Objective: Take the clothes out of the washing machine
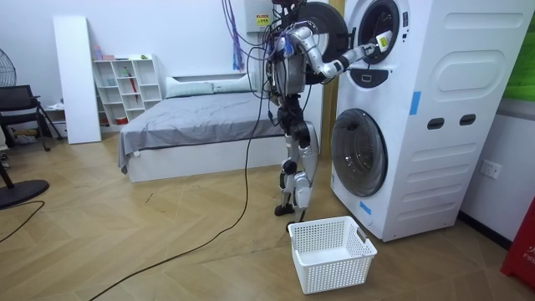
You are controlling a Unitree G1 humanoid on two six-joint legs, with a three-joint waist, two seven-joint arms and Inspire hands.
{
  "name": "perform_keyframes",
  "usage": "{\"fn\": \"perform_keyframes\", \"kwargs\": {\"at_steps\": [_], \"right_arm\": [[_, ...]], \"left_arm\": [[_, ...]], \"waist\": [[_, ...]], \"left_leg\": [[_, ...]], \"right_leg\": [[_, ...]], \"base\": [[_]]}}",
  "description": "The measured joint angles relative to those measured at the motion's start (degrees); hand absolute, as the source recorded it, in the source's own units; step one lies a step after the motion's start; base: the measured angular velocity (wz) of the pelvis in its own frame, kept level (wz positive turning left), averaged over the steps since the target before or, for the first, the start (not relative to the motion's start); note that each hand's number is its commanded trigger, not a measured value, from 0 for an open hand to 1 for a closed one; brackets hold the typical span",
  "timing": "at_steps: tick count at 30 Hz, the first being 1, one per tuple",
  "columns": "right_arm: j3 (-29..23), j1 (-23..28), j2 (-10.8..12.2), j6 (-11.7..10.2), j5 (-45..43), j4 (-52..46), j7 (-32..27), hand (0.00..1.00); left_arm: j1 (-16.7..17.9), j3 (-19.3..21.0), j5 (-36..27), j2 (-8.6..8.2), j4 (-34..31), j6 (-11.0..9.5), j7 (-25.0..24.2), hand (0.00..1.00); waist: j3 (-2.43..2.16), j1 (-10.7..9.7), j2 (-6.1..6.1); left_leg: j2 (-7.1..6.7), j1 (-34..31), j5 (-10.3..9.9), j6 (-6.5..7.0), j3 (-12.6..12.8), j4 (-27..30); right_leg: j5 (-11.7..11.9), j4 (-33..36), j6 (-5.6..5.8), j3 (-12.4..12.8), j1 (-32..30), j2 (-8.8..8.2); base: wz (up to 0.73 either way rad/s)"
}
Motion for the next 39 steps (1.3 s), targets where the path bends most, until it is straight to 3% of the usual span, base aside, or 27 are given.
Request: {"fn": "perform_keyframes", "kwargs": {"at_steps": [5, 13, 16, 23, 28, 33, 39], "right_arm": [[-0.81, -1.39, 0.00, 0.03, -0.01, 0.00, -1.73, 0.00], [-4.78, -4.24, -0.05, 0.69, -0.16, 0.79, -6.27, 0.00], [-4.88, -4.25, -0.11, 0.89, -0.28, 0.79, -6.67, 0.00], [-4.47, -4.25, -0.10, 2.44, -8.65, 1.35, -6.26, 0.00], [-3.69, -5.15, -0.71, 2.77, -13.64, 4.92, -4.31, 0.00], [-3.50, -10.06, -1.42, 5.34, -18.98, 13.26, 1.08, 0.00], [-3.34, -14.89, -1.64, 7.55, -24.34, 19.18, 7.74, 0.00]], "left_arm": [[0.15, 0.23, 0.21, 0.01, 0.13, 0.14, -0.28, 0.00], [0.18, 1.14, 0.29, -0.08, -0.02, 2.21, -1.17, 0.00], [0.19, 1.14, 0.45, -0.08, 0.02, 2.31, -1.21, 0.00], [-0.17, 1.23, 0.67, -0.22, 0.14, 2.46, -1.39, 0.00], [-0.07, 1.30, 0.25, -0.27, -0.18, 2.47, -1.29, 0.00], [-0.49, 1.51, 0.60, -0.19, 0.02, 3.45, -2.12, 0.00], [-0.87, 2.62, 1.27, -0.07, -0.53, 5.87, -3.83, 0.00]], "waist": [[0.03, -0.18, 0.18], [-0.03, -0.43, 0.33], [-0.05, -1.31, 0.29], [-0.13, -1.11, 0.10], [-0.15, -1.00, -1.21], [-0.59, -1.09, -3.19], [-0.63, -0.54, -3.32]], "left_leg": [[-0.10, -0.32, -0.36, -0.10, -0.55, 0.11], [-0.11, 0.26, -0.26, 0.01, -2.26, -0.11], [-0.14, 0.10, -0.26, 0.00, -2.87, -0.34], [-0.22, 0.23, -0.30, 0.05, -2.86, -0.50], [-0.22, 0.12, -0.30, 0.06, -2.80, -0.40], [-0.24, -0.47, -0.49, -0.14, -3.40, 0.27], [-0.23, -0.85, -0.57, -0.12, -3.35, 0.55]], "right_leg": [[-0.16, -0.01, 0.24, -0.16, 0.04, -0.11], [-0.34, -1.21, 0.49, -1.67, 1.54, -0.06], [-0.41, -1.16, 0.60, -1.58, 1.63, -0.03], [-0.44, -1.16, 0.64, -1.91, 1.48, -0.11], [-0.56, -1.01, 0.80, -1.69, 1.37, -0.12], [-0.57, -1.02, 0.78, -2.24, 1.32, -0.08], [-0.57, -0.99, 0.78, -2.30, 0.89, -0.06]], "base": [[0.06], [0.13], [0.10], [0.00], [0.00], [0.00], [0.00]]}}
